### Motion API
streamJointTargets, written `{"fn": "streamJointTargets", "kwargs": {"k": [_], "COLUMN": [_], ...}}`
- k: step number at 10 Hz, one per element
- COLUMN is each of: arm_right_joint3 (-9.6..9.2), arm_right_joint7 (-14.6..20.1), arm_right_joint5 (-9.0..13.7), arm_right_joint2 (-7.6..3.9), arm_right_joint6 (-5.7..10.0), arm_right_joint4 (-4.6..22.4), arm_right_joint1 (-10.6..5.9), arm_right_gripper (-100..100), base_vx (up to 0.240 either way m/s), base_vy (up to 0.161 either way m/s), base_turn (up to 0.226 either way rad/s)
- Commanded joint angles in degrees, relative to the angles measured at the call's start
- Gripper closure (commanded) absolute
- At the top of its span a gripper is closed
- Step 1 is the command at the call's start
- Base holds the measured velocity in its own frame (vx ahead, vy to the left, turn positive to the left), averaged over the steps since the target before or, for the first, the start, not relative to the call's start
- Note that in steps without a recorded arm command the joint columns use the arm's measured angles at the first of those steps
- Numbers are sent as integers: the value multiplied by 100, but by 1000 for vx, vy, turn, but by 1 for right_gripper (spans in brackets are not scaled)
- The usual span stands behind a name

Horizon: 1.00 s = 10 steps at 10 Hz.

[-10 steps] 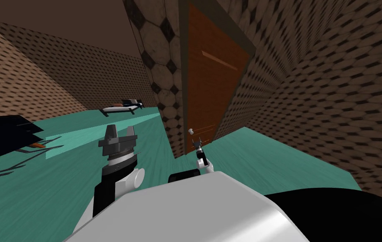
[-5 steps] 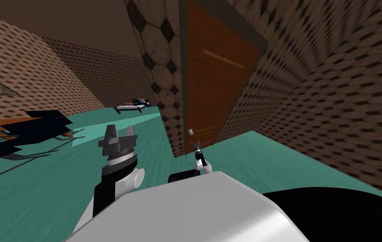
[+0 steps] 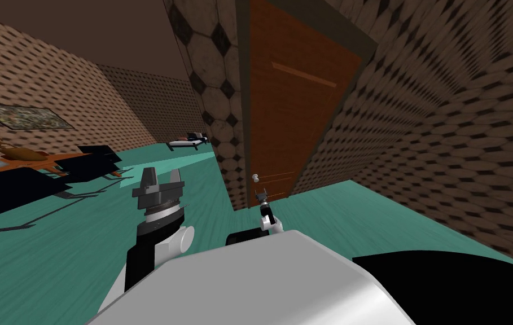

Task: Push the door open

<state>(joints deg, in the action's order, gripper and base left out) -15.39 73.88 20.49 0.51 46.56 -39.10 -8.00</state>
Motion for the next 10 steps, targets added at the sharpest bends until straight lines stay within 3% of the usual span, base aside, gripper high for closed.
{"fn": "streamJointTargets", "kwargs": {"k": [1,4,5,7,10], "arm_right_joint3": [-23,-42,11,104,264], "arm_right_joint7": [107,182,214,245,299], "arm_right_joint5": [32,55,94,157,267], "arm_right_joint2": [59,103,-57,-234,-332], "arm_right_joint6": [34,57,73,94,129], "arm_right_joint4": [176,292,324,356,411], "arm_right_joint1": [-76,-121,-140,-161,-196], "arm_right_gripper": [-100,-100,-100,-100,-100], "base_vx": [-9,2,63,144,213], "base_vy": [-84,-57,10,23,22], "base_turn": [102,56,120,129,155]}}
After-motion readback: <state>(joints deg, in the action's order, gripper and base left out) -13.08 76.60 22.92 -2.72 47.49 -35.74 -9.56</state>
